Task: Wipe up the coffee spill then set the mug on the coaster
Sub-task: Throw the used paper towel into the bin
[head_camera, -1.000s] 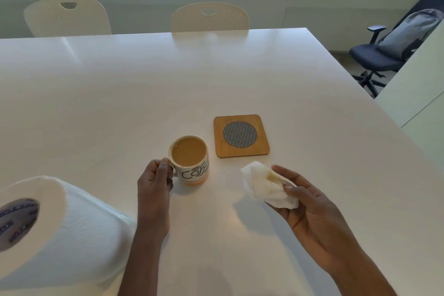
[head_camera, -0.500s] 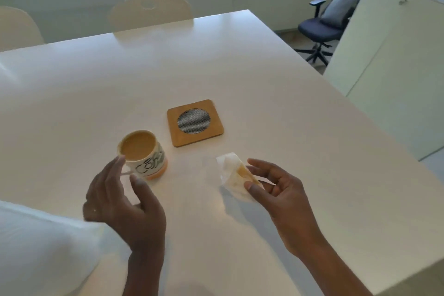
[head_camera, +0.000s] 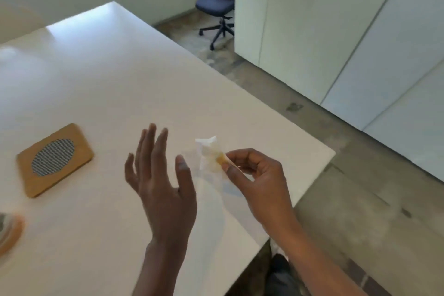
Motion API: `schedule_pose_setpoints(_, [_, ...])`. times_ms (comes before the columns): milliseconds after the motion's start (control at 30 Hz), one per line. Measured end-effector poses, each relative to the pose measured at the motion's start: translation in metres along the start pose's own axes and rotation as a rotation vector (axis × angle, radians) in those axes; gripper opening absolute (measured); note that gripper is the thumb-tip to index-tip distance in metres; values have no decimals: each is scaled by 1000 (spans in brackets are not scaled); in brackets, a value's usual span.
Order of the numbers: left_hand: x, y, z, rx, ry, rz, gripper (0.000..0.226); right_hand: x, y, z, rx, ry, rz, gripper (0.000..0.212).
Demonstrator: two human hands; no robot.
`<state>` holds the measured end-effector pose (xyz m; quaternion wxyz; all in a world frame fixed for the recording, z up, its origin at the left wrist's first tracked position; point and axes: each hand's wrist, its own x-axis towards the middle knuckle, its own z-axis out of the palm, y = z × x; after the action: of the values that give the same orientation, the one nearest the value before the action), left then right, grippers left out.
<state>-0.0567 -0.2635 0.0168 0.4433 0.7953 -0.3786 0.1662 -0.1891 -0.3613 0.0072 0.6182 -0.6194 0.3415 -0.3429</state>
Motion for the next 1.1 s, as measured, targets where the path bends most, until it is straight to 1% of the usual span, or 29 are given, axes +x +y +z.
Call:
schedule_pose_setpoints(100, [4, 41, 53, -59, -107, 34, 47, 15, 9, -54, -48, 106, 14, 11])
schedule_pose_setpoints(267, [1, 108, 143, -120, -279, 78, 48, 41, 26, -147, -38, 267, 86, 14])
schedule_pose_setpoints(400, [-1, 152, 213, -132, -430, 109, 48, 66, 46, -218, -72, 364, 79, 14])
schedule_pose_setpoints(433, [2, 153, 212, -113, -458, 114, 48, 69, 47, -219, -72, 382, 77, 13])
schedule_pose_setpoints(500, [0, 174, 258, -95, -569, 120, 51, 87, 72, -263, -82, 468, 89, 13])
schedule_pose_setpoints(533, [4, 174, 256, -58, -607, 126, 52, 90, 77, -263, -83, 480, 83, 13])
schedule_pose_setpoints(600, [3, 191, 301, 1, -743, 158, 55, 107, 113, -299, -108, 540, 118, 14])
schedule_pose_setpoints(633, [9, 191, 301, 51, -799, 176, 56, 110, 121, -297, -127, 537, 123, 14])
schedule_pose_setpoints(700, [10, 201, 345, 129, -972, 202, 58, 126, 165, -323, -187, 566, 172, 17])
schedule_pose_setpoints(733, [16, 201, 346, 171, -1034, 210, 59, 128, 176, -321, -227, 560, 175, 19])
schedule_pose_setpoints(800, [15, 201, 385, 258, -1187, 226, 59, 144, 226, -338, -323, 565, 248, 23])
schedule_pose_setpoints(833, [19, 199, 383, 298, -1236, 241, 58, 147, 238, -334, -366, 544, 285, 23])
schedule_pose_setpoints(900, [16, 188, 410, 381, -1348, 273, 55, 164, 288, -343, -439, 511, 416, 15])
schedule_pose_setpoints(967, [18, 177, 414, 489, -1451, 309, 52, 174, 320, -339, -497, 450, 538, 10])
schedule_pose_setpoints(1033, [18, 168, 417, 575, -1537, 343, 50, 181, 346, -337, -558, 385, 647, 14])
schedule_pose_setpoints(1100, [19, 161, 428, 630, -1574, 369, 49, 191, 373, -336, -598, 325, 734, 19])
